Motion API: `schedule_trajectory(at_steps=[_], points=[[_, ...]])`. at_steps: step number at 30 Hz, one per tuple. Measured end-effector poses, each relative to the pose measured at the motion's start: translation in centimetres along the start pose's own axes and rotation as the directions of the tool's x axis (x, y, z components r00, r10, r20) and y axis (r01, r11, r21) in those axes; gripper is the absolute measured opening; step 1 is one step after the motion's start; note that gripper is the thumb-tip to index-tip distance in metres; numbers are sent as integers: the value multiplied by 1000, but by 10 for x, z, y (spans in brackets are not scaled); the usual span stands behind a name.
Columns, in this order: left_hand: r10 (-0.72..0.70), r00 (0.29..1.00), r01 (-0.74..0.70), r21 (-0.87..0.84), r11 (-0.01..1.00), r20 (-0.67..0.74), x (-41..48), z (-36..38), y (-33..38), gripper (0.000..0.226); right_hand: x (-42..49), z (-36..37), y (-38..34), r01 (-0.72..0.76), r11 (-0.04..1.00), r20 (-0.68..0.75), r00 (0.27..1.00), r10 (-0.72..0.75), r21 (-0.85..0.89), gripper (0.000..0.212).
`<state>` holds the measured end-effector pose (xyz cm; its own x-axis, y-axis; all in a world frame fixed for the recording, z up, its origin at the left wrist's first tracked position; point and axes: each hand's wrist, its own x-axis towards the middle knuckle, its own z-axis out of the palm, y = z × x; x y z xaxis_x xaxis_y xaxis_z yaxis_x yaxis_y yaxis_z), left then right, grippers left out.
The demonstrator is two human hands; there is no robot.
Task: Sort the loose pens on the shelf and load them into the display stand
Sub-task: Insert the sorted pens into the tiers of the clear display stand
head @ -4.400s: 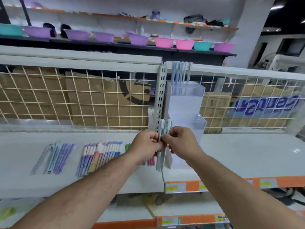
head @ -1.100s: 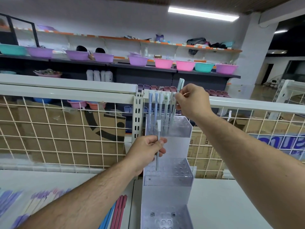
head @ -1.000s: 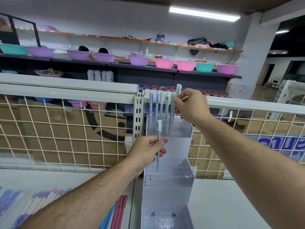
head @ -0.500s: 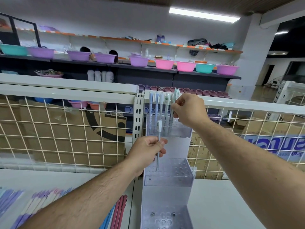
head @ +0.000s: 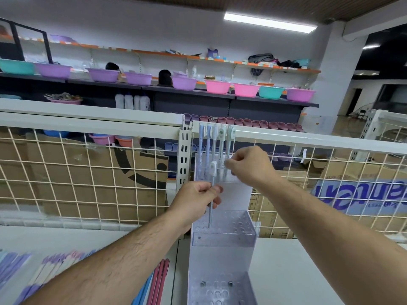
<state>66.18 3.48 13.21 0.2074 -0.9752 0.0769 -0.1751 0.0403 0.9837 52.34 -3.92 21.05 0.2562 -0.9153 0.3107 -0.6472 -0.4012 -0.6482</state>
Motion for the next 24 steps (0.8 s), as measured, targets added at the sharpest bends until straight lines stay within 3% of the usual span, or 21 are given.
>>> schedule_trajectory(at_steps=[4,7,11,16,20,24], points=[[29,1000,-29,4,1000,3,-1,2,2,15,-24,6,4,13,989,203,978,-43,148,22],[85,996,-85,74,994,-2,-1,1,2,16,-29,12,3,50,985,215,973,-85,165,23],[142,989,-150,359,921,50,-2,-10,-3,12,-28,8,-8,59,976,155,984,-93,209,21],[158,981,-195,649,735,116,-8,-33,-14,43,-18,-9,-40,96,961,-53,995,-85,258,12],[84,975,-212,748,629,206,-12,-41,-28,47,-6,-15,-61,147,943,-189,978,-93,299,8],[131,970,-239,693,680,206,-13,-42,-42,44,1,-7,-72,167,951,-257,961,-98,262,7]])
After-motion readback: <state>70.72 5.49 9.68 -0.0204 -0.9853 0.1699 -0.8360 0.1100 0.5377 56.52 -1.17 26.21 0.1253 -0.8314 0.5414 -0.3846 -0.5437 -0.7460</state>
